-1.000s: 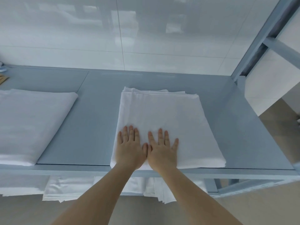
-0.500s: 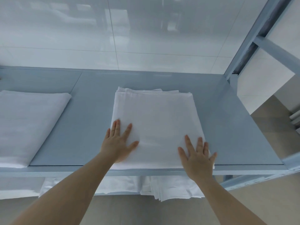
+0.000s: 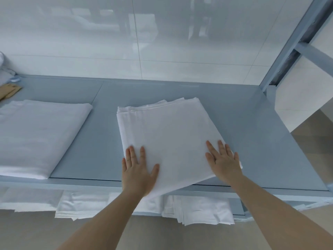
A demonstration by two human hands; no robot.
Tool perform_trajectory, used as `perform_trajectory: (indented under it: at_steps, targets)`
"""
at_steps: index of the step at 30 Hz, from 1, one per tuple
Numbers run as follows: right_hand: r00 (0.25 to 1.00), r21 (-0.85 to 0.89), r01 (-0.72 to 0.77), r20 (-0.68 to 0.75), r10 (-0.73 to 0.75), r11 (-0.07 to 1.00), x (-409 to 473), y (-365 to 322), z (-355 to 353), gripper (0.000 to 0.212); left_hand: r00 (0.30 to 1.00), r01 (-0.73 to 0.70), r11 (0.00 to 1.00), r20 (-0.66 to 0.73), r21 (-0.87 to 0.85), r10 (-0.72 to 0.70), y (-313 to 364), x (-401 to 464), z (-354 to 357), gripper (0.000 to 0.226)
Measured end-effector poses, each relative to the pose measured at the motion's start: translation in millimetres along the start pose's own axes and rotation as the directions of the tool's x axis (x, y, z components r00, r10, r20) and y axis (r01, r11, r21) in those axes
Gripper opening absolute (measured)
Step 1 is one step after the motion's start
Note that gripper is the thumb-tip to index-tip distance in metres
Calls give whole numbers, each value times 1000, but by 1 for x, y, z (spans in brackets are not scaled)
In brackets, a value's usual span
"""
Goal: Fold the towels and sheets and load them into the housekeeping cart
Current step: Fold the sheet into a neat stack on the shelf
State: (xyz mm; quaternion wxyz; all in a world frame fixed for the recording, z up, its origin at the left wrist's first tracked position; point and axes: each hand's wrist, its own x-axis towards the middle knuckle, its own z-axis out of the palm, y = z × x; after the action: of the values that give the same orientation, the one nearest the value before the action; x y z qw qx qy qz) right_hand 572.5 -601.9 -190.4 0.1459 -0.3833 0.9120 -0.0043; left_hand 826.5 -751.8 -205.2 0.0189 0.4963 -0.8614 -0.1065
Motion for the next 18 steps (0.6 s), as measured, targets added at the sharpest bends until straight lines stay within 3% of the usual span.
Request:
perform_trajectory:
  at_steps: [6,18]
  targets:
    - [999,-21,-28,25,29,999,1,-36,-2,58,997,56,998,56,39,-58,-19,-4,-7,85]
    - [992,28,-125,-7,126,992,-44,-126,22,64,976,-94,991,203,96,73,-113,45,-40,81]
